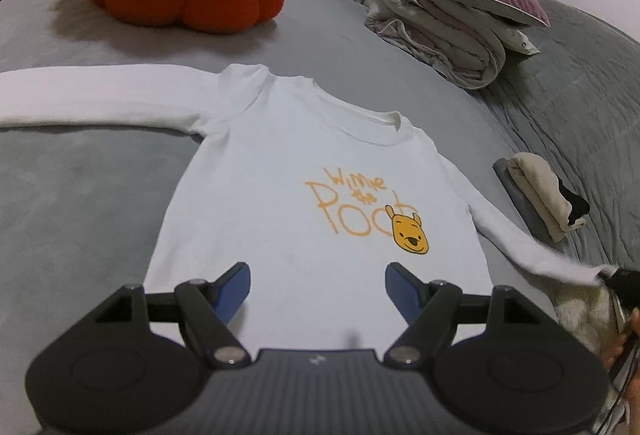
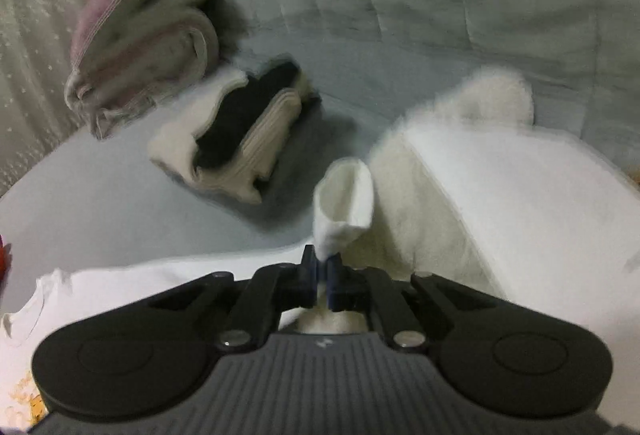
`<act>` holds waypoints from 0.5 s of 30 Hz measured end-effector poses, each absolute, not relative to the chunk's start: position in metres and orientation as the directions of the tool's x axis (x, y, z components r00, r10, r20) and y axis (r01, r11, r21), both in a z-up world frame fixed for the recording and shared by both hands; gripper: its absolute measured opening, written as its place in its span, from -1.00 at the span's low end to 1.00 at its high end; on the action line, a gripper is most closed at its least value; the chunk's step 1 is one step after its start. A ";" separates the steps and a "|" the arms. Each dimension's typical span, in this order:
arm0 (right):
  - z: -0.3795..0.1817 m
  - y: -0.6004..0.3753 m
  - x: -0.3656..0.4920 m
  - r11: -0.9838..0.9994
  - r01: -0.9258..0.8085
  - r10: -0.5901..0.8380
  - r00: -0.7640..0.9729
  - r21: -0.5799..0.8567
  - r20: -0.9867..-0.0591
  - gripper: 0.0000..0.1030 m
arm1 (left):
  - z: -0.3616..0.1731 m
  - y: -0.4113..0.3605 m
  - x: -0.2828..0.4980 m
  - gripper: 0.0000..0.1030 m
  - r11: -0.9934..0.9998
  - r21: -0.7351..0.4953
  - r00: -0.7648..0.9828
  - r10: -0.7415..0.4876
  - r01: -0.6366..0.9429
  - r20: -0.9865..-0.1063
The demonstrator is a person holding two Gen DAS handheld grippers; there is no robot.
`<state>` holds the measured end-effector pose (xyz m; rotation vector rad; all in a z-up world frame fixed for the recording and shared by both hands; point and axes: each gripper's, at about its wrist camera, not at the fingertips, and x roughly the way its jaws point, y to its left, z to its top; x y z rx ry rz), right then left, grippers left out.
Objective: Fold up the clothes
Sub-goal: 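Grasp the sleeve cuff with the right gripper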
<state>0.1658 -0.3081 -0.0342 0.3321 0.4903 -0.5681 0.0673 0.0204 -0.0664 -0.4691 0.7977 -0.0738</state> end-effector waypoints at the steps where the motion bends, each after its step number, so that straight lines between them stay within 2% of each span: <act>1: -0.025 -0.303 0.165 0.813 0.570 -0.459 0.754 0.121 -0.470 -0.92 | -0.066 0.021 0.067 0.47 0.895 -0.432 0.702 -0.236 -0.112 -0.672; 4: -0.007 -0.296 0.165 0.828 0.558 -0.509 0.790 0.056 -0.342 -0.92 | -0.066 0.022 0.063 0.47 0.896 -0.432 0.703 -0.241 -0.104 -0.669; 6: -0.011 -0.299 0.172 0.825 0.564 -0.515 0.779 0.039 -0.356 -0.92 | -0.067 0.023 0.062 0.47 0.897 -0.430 0.697 -0.242 -0.104 -0.674; 11: -0.050 -0.313 0.188 0.827 0.562 -0.482 0.712 0.003 -0.511 -0.92 | -0.072 0.021 0.066 0.47 0.895 -0.430 0.678 -0.246 -0.115 -0.693; 15: -0.049 -0.313 0.184 0.806 0.591 -0.520 0.687 -0.025 -0.507 -0.92 | -0.073 0.017 0.067 0.47 0.900 -0.424 0.669 -0.250 -0.107 -0.700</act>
